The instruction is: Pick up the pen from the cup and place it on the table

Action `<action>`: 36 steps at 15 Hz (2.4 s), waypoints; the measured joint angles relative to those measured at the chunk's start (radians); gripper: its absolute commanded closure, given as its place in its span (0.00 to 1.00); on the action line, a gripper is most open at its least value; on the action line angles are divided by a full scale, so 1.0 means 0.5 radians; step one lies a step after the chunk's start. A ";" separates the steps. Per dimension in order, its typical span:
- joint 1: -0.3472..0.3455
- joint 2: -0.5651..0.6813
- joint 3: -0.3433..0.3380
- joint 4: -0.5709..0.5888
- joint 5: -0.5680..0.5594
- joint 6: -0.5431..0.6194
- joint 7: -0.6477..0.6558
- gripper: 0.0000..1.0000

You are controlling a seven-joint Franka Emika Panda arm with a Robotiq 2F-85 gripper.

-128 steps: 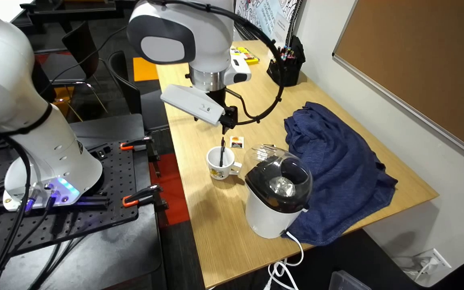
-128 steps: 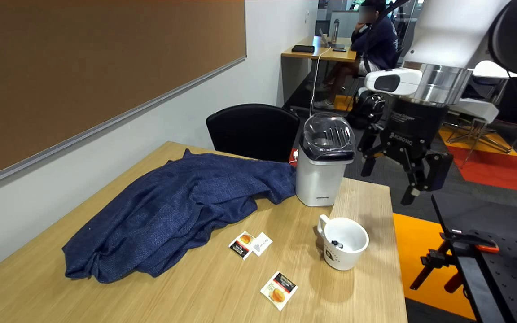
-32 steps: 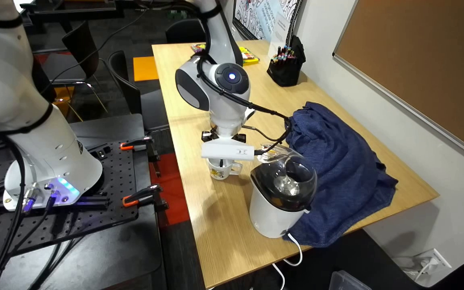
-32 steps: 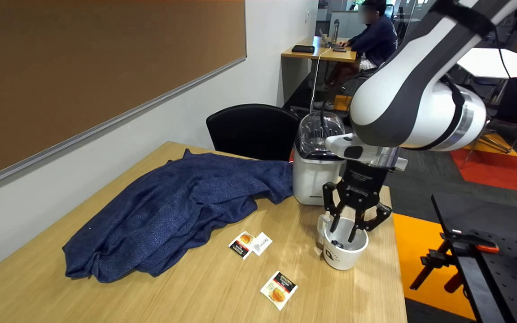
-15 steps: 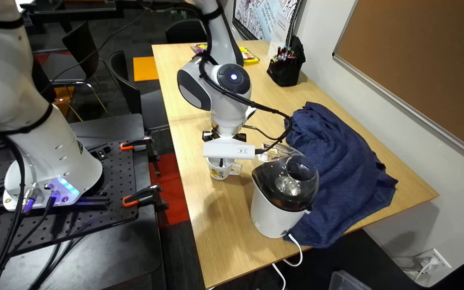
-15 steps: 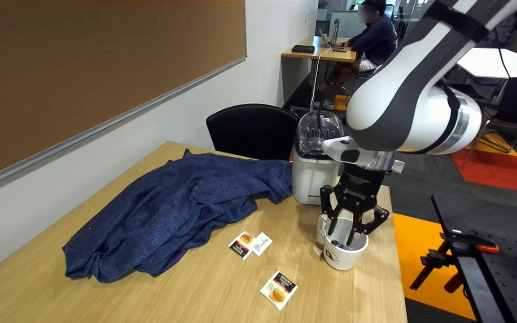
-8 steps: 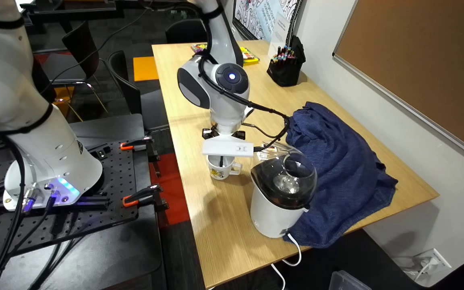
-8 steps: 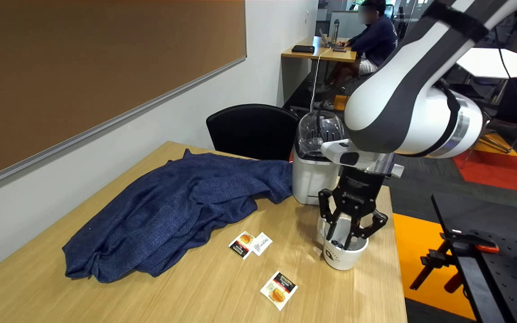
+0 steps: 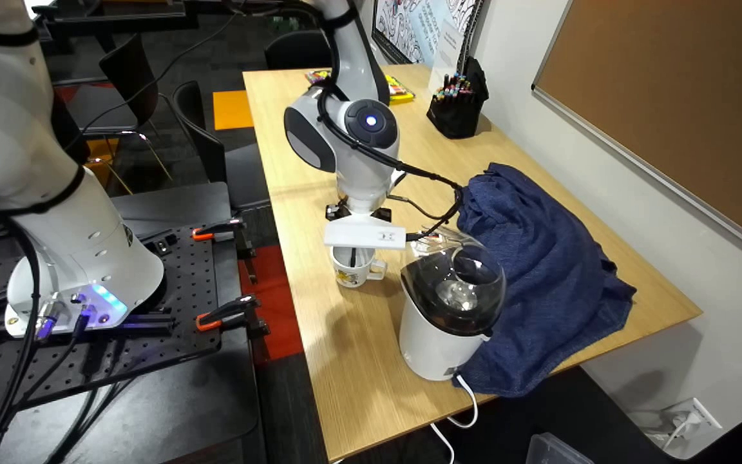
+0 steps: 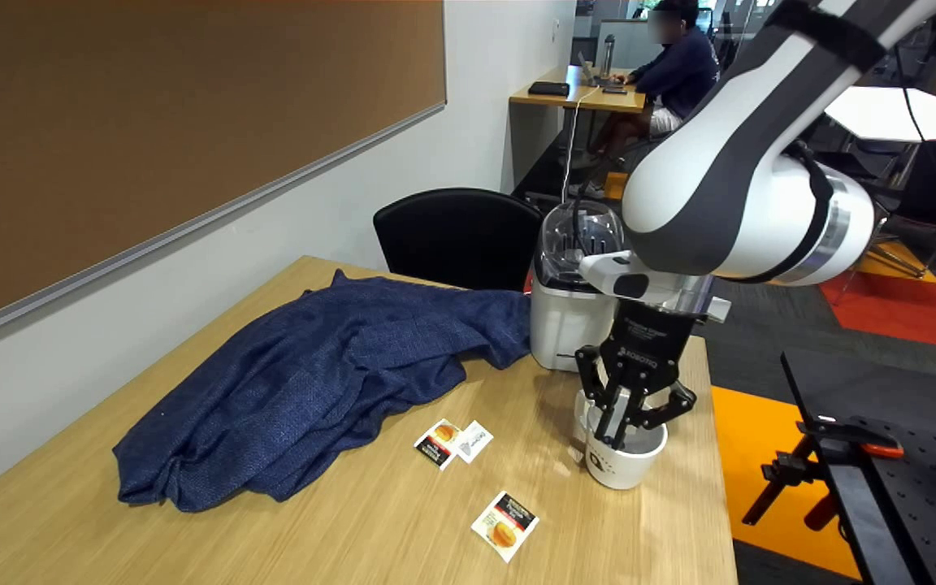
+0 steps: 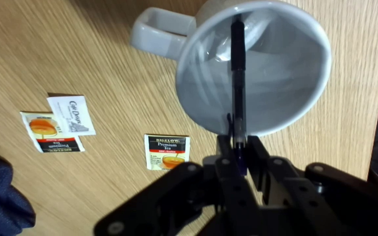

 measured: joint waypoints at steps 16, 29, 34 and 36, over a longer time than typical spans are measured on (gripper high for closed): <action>0.067 -0.390 0.003 -0.291 0.031 0.143 0.002 0.96; 0.133 -0.977 0.099 -0.504 0.254 0.214 0.025 0.96; 0.169 -1.027 0.165 -0.491 0.334 0.194 0.227 0.96; 0.195 -1.031 0.189 -0.476 0.404 0.193 0.381 0.96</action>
